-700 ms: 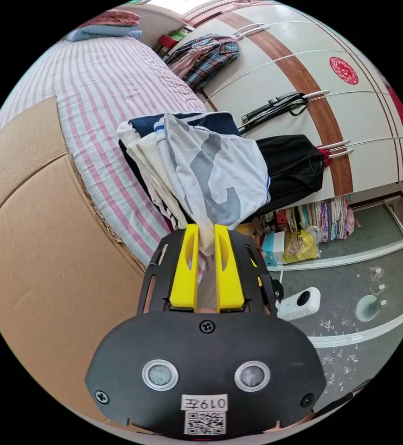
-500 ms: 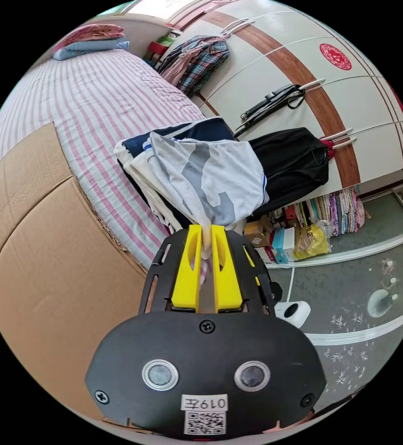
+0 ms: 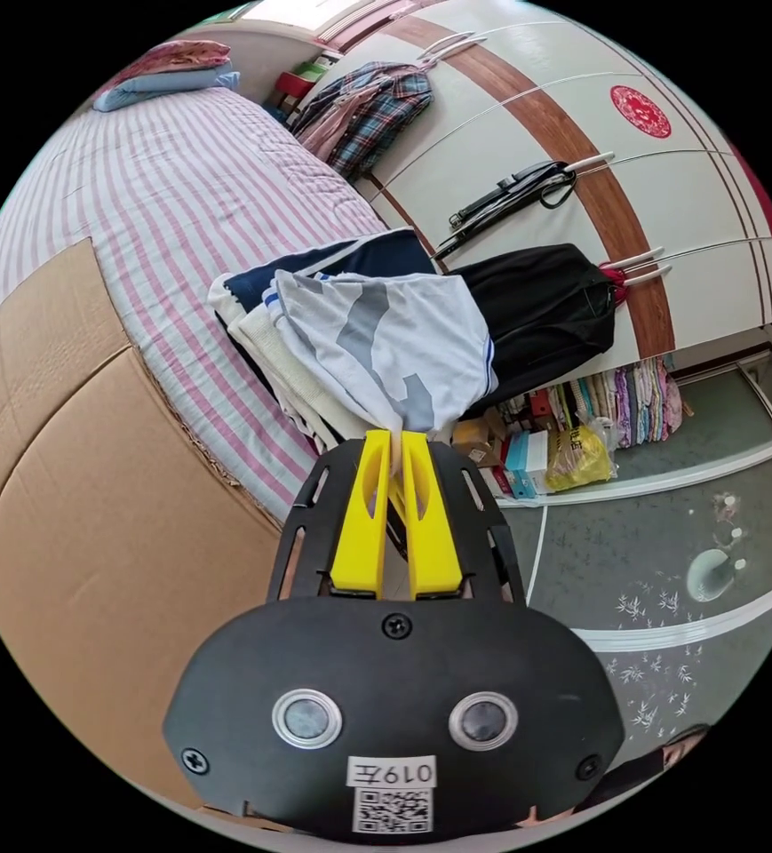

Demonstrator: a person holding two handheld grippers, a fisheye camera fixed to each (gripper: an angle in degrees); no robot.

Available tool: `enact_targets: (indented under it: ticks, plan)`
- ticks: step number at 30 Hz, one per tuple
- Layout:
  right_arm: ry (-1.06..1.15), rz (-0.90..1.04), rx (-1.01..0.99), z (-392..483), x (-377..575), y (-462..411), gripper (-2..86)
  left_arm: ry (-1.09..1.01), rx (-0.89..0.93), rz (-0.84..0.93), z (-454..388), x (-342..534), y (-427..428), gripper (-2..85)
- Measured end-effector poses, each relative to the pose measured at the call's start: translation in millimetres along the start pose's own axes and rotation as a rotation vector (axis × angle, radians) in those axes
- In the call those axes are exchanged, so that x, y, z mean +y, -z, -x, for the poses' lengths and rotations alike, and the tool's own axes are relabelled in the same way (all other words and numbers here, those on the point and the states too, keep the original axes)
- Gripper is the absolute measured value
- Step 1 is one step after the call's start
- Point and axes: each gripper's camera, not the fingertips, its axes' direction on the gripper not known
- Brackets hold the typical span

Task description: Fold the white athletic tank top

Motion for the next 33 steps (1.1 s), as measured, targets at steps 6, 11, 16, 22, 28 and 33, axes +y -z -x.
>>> enact_targets:
  ticks: [6, 11, 16, 22, 28, 33]
  plan:
    - [0.076, -0.03, 0.031, 9, -12, 4, 10.8, 0.032, 0.104, 0.019, 26, 4, -1, 6.9]
    - [0.15, -0.045, 0.072, 11, -11, 2, 11.4, 0.085, 0.287, 0.003, 50, 11, 1, 8.0]
    - [-0.018, -0.012, -0.035, -29, -14, -12, 11.6, 0.095, 0.194, 0.022, 46, 17, 9, 4.3]
    - [-0.192, 0.01, -0.113, -70, 1, -22, 10.3, 0.008, 0.133, -0.028, 31, 37, 43, 3.6]
    - [-0.491, -0.004, -0.245, -141, 38, 25, 4.6, -0.154, 0.025, -0.103, 11, 92, 122, 3.5]
    - [-0.735, 0.003, -0.518, -181, 85, 70, 0.0, -0.207, -0.029, -0.194, 27, 199, 209, 3.5]
